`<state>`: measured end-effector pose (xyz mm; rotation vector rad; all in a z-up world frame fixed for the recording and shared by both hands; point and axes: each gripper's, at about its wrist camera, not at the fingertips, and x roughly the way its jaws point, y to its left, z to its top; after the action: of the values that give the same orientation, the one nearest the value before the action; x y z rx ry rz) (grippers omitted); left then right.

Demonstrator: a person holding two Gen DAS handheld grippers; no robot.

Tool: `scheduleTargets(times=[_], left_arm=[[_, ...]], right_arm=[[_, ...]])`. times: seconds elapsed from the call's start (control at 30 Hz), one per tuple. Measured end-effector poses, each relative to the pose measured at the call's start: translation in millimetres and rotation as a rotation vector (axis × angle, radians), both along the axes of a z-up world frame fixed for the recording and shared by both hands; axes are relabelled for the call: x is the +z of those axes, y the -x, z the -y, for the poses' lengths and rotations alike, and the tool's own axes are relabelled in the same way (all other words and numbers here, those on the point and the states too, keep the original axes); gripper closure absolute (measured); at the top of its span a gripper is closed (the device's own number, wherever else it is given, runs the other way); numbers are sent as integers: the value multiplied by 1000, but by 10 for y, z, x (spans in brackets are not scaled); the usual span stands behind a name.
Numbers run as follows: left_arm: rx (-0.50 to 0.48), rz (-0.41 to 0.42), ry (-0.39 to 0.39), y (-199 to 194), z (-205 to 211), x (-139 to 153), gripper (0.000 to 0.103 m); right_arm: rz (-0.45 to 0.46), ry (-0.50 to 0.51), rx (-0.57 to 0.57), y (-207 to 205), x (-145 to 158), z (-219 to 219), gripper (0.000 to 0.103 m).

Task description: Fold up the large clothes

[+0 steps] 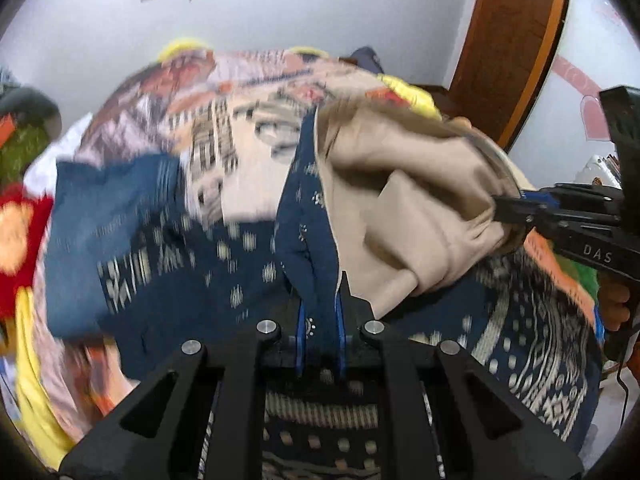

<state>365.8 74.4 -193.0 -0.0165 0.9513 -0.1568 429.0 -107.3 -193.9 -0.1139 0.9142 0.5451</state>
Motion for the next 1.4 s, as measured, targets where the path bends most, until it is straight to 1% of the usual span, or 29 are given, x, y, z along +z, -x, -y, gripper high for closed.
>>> scheduleTargets(times=[0.07,0.13,0.23,0.3,0.33,0.37,0.4,0.43,0.47,0.6,0.67,0.73,0.77,0.83,0.9,0.93,1.0,1.1,1.2,1.27,1.3,1.33,1.37,1.4], left_arm=[[17,-27,11,93,-14,-112,92],[40,-59,20,147,-44,-260,92],[70,-85,36,196,-78,-421,92],[79,-95,58,229,-99,-493,91],[85,-95,59,237,-101,-522,91],[88,-93,48,243,-90,-541,91],[90,-92,41,243,-76,-546,91],[91,-90,34,248,-60,-550,91],[92,-89,28,251,-43,-545,91],[69,-77,-1,320,20,-476,91],[48,-89,4,346,20,-397,85],[43,-90,22,356,-5,-287,70],[43,-76,31,363,-26,-210,65],[51,-33,32,340,-63,-57,43],[65,12,22,299,-97,92,38],[68,30,16,240,-121,173,37],[71,36,-4,92,-147,242,37],[68,35,-24,-123,-135,271,37],[65,11,-7,-347,-145,229,37],[56,-4,24,-481,-142,197,37],[53,-8,35,-531,-126,173,38],[48,-11,45,-590,-112,148,38],[43,-15,51,-638,-85,131,39],[37,-16,55,-686,-58,110,46]], right_arm=[[1,52,-12,108,-111,67,93],[-22,106,-11,161,-244,123,93],[-90,99,-27,178,-409,263,93],[-104,80,-47,198,-439,356,91],[-110,71,-59,197,-451,396,84],[-109,87,-81,194,-468,428,72],[-81,147,-126,196,-484,456,32],[-37,201,-169,215,-487,485,3],[13,224,-191,249,-480,538,0],[-21,204,-155,300,-477,688,1],[-18,178,-137,330,-384,732,1],[-13,133,-128,342,-241,781,1],[-13,109,-125,339,-173,778,1],[-12,44,-112,344,-24,789,1],[-16,-20,-100,299,111,752,1],[-19,-41,-97,257,152,726,1],[-27,-79,-94,160,219,661,1],[-43,-99,-91,-52,252,513,1],[-79,-114,-69,-254,204,366,1],[-104,-116,-59,-371,133,253,4],[-118,-115,-56,-428,92,194,9],[-131,-114,-51,-472,54,156,19],[-151,-114,-43,-522,5,104,23],[-169,-116,-35,-562,-41,64,32]])
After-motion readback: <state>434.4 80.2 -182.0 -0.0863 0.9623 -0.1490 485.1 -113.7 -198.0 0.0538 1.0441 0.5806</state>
